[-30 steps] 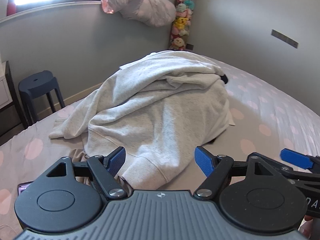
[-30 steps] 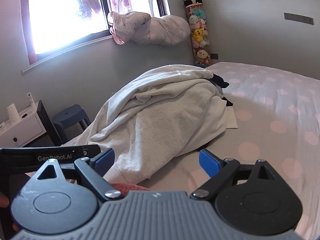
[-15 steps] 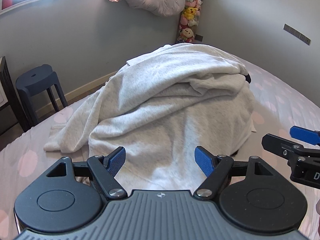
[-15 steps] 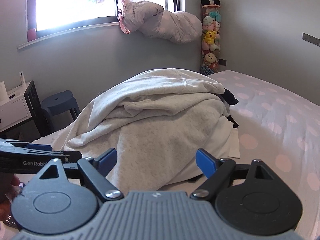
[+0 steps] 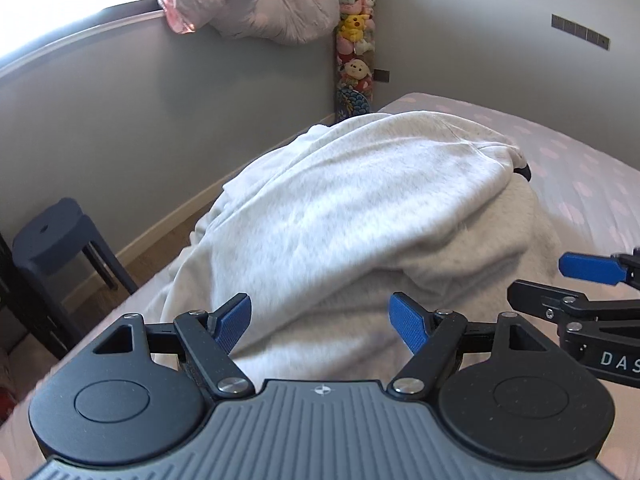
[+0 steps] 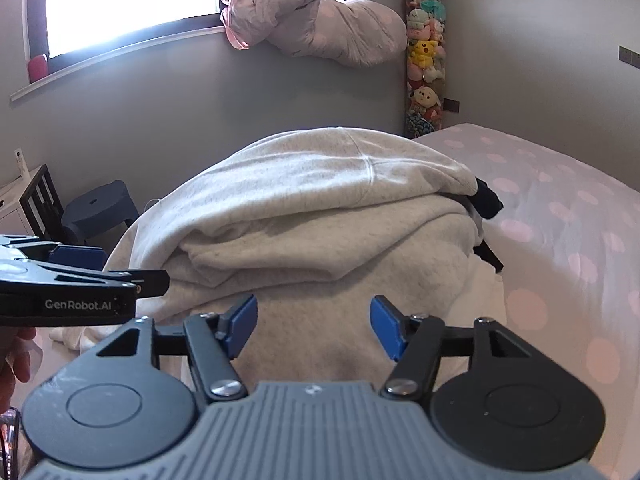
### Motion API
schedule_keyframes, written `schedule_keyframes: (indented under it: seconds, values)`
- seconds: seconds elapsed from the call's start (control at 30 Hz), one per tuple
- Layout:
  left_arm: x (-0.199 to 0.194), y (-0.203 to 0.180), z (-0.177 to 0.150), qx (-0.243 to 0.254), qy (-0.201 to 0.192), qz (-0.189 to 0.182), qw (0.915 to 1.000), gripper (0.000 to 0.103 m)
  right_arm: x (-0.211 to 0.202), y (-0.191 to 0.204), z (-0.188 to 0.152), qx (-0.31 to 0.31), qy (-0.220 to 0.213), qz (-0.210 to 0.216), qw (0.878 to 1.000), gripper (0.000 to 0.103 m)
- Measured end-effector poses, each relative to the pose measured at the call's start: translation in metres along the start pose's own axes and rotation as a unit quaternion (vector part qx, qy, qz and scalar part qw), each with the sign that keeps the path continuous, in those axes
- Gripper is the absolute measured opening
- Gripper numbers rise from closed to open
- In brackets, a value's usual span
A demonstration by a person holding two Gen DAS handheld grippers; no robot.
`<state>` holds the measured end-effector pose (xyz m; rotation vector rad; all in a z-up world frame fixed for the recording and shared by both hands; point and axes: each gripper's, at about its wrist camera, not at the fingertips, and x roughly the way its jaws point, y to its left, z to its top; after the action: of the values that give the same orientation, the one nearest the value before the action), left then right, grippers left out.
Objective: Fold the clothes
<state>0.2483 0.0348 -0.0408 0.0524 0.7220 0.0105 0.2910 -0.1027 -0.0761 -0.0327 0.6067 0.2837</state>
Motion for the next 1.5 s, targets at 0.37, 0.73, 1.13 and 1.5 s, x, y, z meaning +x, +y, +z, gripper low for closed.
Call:
schedule_keyframes:
  seconds: [0.37, 0.73, 1.13, 1.5]
  values:
    - [0.017, -0.016, 0.026, 0.018, -0.014, -0.032, 0.9992, 0.015, 0.025, -0.003, 0.025, 0.024, -0.037, 0.026, 0.999, 0.008]
    - [-0.045, -0.07, 0.02, 0.045, -0.05, -0.132, 0.989, 0.005, -0.062, -0.035, 0.012, 0.067, -0.107, -0.035, 0.991, 0.003]
    - [-0.112, -0.22, -0.038, 0.087, -0.007, -0.33, 0.9398, 0.004, -0.216, -0.151, -0.077, 0.171, -0.13, -0.156, 0.964, 0.003]
    - [-0.146, -0.356, -0.099, 0.173, 0.049, -0.431, 0.8841, 0.002, -0.336, -0.251, -0.178, 0.27, -0.13, -0.232, 0.925, 0.003]
